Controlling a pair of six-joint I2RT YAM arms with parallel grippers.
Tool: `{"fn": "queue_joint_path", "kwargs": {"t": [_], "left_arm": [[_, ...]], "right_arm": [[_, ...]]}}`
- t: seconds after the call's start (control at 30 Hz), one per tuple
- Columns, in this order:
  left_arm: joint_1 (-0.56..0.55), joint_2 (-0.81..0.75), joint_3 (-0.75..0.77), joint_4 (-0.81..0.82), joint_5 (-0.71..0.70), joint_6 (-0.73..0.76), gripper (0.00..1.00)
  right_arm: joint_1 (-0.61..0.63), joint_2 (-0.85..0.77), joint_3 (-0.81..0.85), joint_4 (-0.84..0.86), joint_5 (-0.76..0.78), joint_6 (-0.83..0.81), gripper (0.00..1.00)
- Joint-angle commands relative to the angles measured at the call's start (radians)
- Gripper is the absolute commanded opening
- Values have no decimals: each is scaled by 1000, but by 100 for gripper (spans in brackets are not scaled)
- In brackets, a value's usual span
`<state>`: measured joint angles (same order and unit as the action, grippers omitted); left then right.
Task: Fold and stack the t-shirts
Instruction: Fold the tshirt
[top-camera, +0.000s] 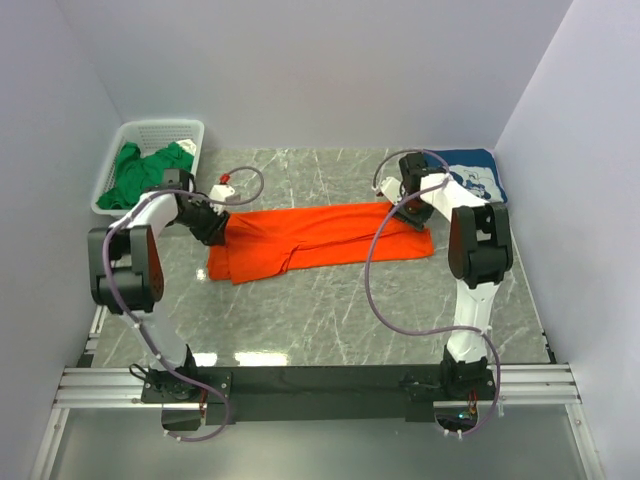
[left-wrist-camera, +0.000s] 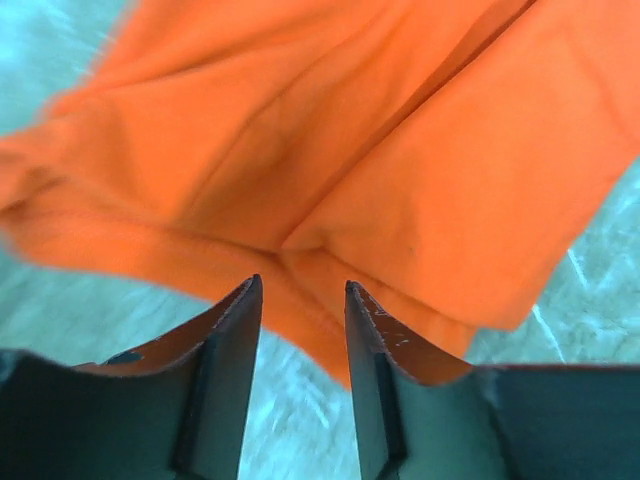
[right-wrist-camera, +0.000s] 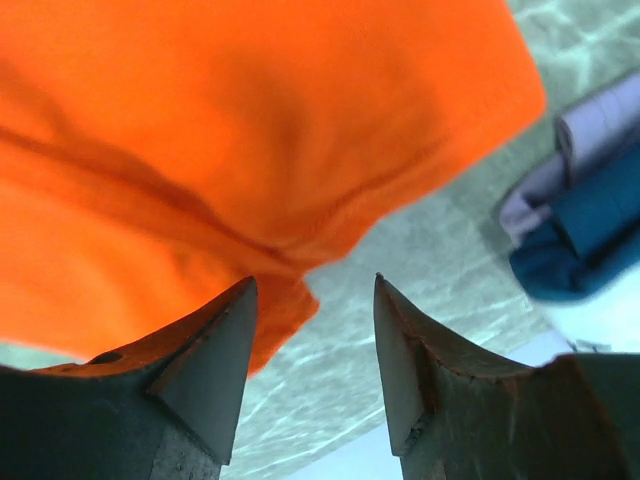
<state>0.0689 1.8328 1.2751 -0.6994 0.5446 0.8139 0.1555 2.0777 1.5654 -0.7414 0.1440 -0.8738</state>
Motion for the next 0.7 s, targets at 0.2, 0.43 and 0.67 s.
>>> {"fn": "queue_joint_path", "kwargs": {"t": [0.2, 0.43, 0.67], "left_arm": [[-135, -409, -227, 41, -35, -74, 46], [-380, -478, -443, 189, -233, -225, 46], [-461, -437, -533, 339, -380, -283, 46]], "right_arm": [[7, -162, 99, -187, -182, 185, 56], [24, -159, 102, -302, -372, 292, 51], [32, -174, 27, -277, -396, 308, 48]]}}
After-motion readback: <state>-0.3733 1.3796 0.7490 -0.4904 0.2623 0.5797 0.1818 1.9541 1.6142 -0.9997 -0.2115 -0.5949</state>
